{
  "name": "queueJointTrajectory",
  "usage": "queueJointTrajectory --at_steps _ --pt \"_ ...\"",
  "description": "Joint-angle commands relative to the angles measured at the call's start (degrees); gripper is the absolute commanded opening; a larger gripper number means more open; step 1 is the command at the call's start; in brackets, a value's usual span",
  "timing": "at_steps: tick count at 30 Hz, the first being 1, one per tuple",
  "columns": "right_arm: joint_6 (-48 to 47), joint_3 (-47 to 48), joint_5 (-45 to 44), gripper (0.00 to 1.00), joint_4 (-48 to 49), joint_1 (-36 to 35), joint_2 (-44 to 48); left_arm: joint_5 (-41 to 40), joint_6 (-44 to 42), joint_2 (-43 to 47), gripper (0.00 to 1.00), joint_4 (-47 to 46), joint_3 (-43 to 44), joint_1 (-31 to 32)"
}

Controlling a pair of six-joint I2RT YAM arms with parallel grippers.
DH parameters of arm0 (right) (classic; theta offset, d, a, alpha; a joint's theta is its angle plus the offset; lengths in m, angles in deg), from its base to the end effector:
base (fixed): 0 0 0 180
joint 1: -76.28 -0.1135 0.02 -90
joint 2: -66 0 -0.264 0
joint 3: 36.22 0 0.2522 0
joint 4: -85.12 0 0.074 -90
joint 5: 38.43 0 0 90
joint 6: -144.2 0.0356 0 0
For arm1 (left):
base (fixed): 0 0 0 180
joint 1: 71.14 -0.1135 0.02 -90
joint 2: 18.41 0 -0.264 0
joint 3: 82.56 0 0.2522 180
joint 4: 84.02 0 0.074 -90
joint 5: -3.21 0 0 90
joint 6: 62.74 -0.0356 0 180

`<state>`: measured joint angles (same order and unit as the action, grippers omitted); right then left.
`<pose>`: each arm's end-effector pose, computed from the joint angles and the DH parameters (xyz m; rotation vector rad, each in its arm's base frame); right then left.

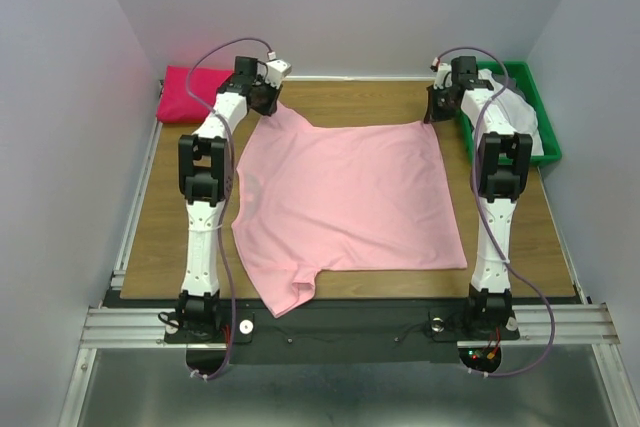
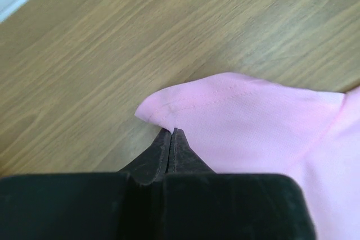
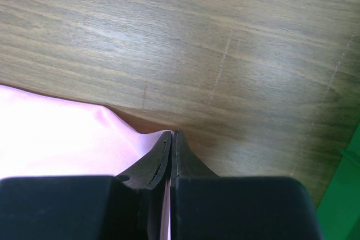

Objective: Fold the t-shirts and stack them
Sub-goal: Fold the tshirt

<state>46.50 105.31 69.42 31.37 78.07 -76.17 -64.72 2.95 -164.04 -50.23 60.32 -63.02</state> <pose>0.5436 -0.0061 0.1849 -0.2528 2.4706 0.3223 0.5681 -0.0946 0.1867 0.8056 2.0118 -0.2635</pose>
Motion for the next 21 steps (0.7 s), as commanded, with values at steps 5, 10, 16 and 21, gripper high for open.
queueJointTrajectory --at_steps 5,10,16,21 --pt "-2.8 -2.2 0.3 0.01 1.4 -0.4 7.8 4.1 -2.8 17.6 0.00 -2.9 -7.8 -0.7" --pt "-4.2 -5.7 1.2 0.01 1.4 -0.3 11.6 5.5 -4.5 23.4 0.00 -3.5 -14.5 -0.7" --pt "-5.9 -7.6 1.8 0.01 1.8 -0.1 13.2 4.4 -5.0 25.3 0.00 -3.7 -19.1 -0.7" --pt "-5.9 -5.7 2.4 0.01 1.8 -0.1 10.3 4.0 -4.3 22.7 0.00 -4.6 -19.0 -0.7"
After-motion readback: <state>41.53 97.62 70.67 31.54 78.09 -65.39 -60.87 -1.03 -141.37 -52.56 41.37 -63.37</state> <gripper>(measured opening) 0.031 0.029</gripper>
